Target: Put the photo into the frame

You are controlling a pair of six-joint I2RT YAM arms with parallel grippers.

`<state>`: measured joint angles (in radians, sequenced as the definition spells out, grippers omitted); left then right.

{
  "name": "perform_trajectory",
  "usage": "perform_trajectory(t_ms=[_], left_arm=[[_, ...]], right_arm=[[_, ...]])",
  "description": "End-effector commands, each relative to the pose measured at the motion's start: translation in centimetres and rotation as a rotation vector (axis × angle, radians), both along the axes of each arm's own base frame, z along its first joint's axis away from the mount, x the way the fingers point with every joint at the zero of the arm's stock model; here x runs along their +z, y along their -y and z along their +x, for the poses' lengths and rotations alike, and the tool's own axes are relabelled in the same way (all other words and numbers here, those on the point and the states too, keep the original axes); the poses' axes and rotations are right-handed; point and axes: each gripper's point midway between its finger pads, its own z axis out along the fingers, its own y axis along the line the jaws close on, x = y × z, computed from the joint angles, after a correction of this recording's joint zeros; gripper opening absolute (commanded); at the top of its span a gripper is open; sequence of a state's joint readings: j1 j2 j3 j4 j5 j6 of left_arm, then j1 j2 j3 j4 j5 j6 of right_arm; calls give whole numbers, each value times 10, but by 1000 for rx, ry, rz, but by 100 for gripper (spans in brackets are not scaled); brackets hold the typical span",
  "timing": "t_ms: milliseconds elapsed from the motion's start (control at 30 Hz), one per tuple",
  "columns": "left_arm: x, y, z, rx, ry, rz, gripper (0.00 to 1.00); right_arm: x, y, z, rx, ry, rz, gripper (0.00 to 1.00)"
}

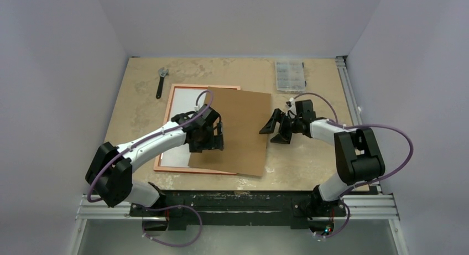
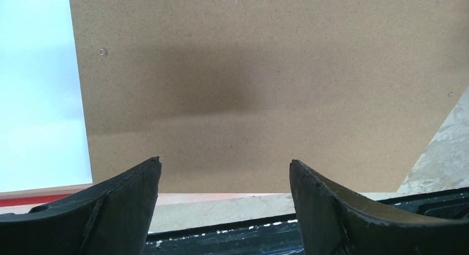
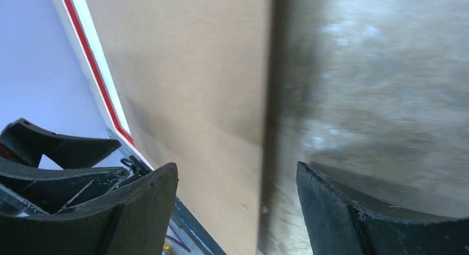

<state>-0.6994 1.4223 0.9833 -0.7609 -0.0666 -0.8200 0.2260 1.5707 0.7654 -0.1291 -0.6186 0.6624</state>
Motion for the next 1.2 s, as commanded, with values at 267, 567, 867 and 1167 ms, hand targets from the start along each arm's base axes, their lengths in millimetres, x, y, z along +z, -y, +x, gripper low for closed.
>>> perform_trajectory(t_ms=[267, 567, 867, 1167], left_arm=[[14, 8, 5, 11, 60, -88, 82], [22, 11, 5, 1, 73, -116, 81], [26, 10, 4, 1, 83, -124, 80], [29, 9, 3, 4, 90, -129, 79]], right_arm=[[-7, -11, 14, -18, -32, 272, 59], [-7, -25, 16, -18, -21, 425, 27], [39, -30, 19, 25, 79, 501, 0], [116, -14, 29, 40, 209, 301, 0]])
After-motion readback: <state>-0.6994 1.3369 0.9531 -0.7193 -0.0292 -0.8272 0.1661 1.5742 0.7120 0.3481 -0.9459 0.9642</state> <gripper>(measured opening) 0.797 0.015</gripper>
